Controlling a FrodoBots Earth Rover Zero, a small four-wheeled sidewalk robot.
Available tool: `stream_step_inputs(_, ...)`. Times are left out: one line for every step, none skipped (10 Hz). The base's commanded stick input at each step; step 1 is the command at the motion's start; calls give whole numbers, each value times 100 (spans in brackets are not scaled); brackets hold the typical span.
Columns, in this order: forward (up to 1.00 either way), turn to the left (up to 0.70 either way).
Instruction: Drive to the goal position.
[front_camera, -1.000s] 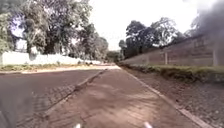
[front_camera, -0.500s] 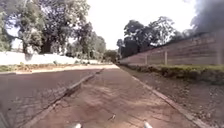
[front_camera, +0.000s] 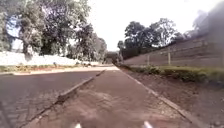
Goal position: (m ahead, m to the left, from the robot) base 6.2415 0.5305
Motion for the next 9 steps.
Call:
stream_step_inputs(70, 0)
stream_step_inputs(70, 0)
stream_step_inputs(70, 0)
stream_step_inputs(70, 0)
stream_step_inputs(70, 0)
stream_step_inputs(70, -21)
stream_step_inputs(70, -35)
stream_step_inputs(70, -35)
stream_step_inputs(70, -35)
